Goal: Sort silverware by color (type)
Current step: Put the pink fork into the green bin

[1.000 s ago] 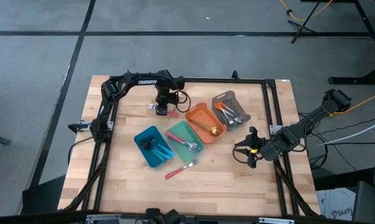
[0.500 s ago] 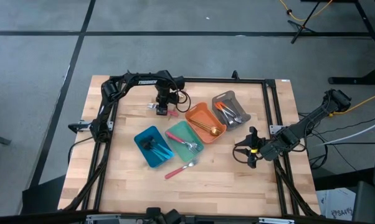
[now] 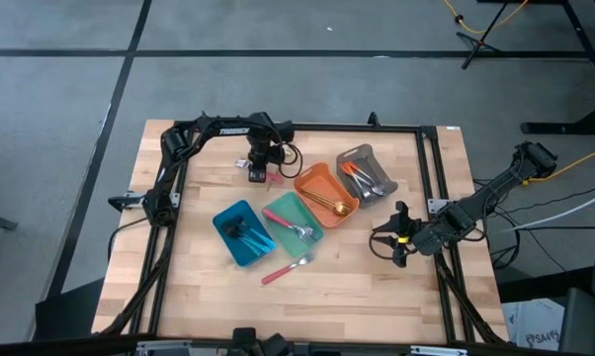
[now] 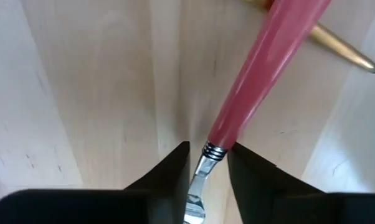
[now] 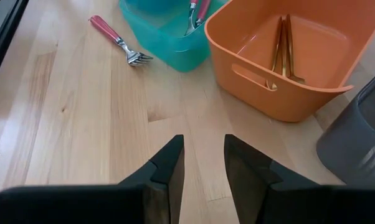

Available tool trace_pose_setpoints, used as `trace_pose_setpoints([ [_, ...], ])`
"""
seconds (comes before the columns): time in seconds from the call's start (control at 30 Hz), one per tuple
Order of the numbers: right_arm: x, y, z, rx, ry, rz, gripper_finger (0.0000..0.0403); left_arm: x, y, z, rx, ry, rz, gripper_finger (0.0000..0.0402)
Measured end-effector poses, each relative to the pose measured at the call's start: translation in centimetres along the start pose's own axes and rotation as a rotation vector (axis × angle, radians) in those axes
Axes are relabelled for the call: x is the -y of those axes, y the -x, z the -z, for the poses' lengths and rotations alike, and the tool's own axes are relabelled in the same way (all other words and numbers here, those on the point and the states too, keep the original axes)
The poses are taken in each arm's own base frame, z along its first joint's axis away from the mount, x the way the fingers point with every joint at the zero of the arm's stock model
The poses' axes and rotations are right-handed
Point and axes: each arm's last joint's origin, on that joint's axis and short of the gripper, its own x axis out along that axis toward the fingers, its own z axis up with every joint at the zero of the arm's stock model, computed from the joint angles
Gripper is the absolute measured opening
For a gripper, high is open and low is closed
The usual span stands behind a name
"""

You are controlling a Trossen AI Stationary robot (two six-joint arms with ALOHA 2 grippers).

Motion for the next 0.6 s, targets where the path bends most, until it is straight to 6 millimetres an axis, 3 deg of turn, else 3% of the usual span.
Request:
trace_pose_setpoints([
  [0.27, 0.0, 0.0, 0.0, 0.0, 0.0, 0.0, 0.0106, 0.58, 0.05, -0.3, -0.004, -0.017, -0.002, 0.0035],
  [0.6, 0.01, 0.0, 0.01, -0.001, 0.001, 0.0, 0.0106, 0.94, 0.7, 0.33, -0.076, 0.031, 0.018, 0.0005],
])
